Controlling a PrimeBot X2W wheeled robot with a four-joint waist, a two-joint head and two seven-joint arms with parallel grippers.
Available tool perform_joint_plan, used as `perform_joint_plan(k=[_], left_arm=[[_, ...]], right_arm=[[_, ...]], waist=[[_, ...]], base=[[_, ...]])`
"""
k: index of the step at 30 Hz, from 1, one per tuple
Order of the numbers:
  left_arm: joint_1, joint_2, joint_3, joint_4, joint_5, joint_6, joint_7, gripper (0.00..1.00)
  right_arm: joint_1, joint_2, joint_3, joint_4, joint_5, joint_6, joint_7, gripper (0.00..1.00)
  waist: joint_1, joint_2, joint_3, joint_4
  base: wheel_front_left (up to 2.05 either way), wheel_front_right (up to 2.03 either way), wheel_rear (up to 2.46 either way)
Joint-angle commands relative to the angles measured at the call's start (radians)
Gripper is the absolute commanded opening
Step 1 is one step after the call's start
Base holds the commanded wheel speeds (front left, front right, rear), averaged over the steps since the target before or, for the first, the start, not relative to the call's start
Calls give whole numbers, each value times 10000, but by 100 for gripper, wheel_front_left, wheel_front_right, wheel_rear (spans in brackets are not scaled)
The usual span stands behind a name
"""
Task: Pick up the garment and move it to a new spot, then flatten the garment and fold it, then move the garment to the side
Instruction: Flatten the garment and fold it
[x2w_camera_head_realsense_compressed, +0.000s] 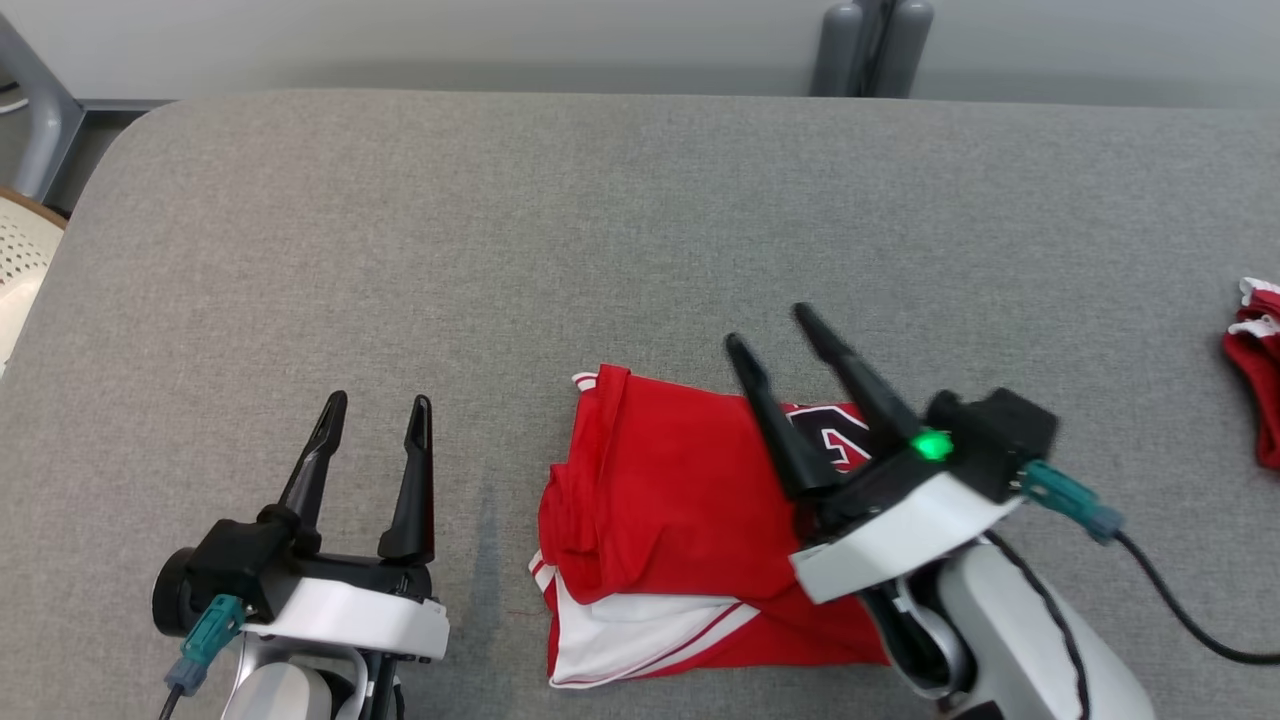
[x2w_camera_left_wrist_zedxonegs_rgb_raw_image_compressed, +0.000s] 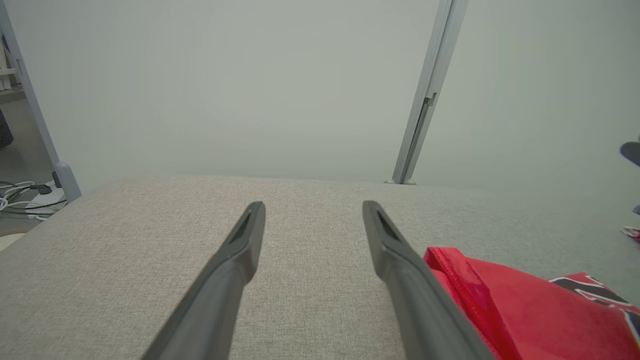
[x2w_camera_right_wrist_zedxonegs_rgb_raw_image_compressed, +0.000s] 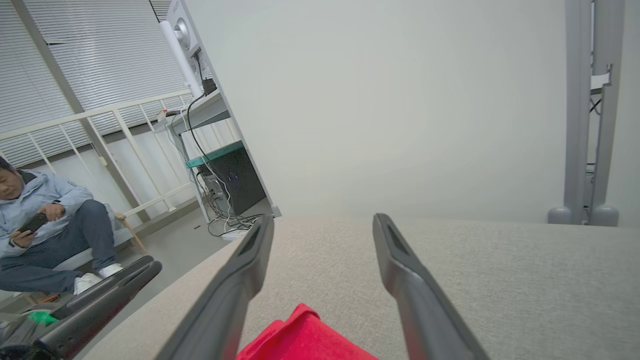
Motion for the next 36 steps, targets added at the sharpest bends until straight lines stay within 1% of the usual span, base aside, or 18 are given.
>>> perform_joint_plan(k=[1,4,7,8,13,18,23,30,36], left_arm=[[-55,23,75,3,57,-33,6,100],[49,50,168,-3,85,-43,5,100],[205,90,279,-32,84,-36,6,100],[205,90,279,-32,84,-36,6,100],[448,182,444,-86,86,-1,5,100],[864,338,560,-106,117,62,5,100],[1256,425,506,-75,117,81,63,100],[1807,516,473,-158,76,224,301,100],[2109,567,405,-257,2,274,482,100]], right_arm=[[309,-54,-488,-222,-429,1,-38,100],[911,-170,-1532,-634,-1121,1,-40,100],[1538,-310,-2429,-958,-1578,1,-40,100],[1538,-310,-2429,-958,-1578,1,-40,100],[2611,-575,-3730,-1357,-2197,1,53,100],[3660,-673,-4530,-1874,-2562,1,421,100],[4308,-624,-4782,-2181,-2695,1,670,100],[5019,-554,-5044,-2454,-2786,1,1083,100],[5451,-518,-5212,-2699,-2939,1,1373,100]], waist=[[0,0,-63,-71],[0,0,-155,-164],[0,0,-277,-258],[0,0,-277,-258],[0,0,-510,-388],[0,0,-881,-534],[0,0,-1347,-577],[0,0,-1971,-599],[0,0,-2231,-577]], base=[[0,0,0],[0,0,0],[0,0,0],[0,0,0],[0,0,0],[0,0,0],[0,0,0],[0,0,0],[0,0,0]])
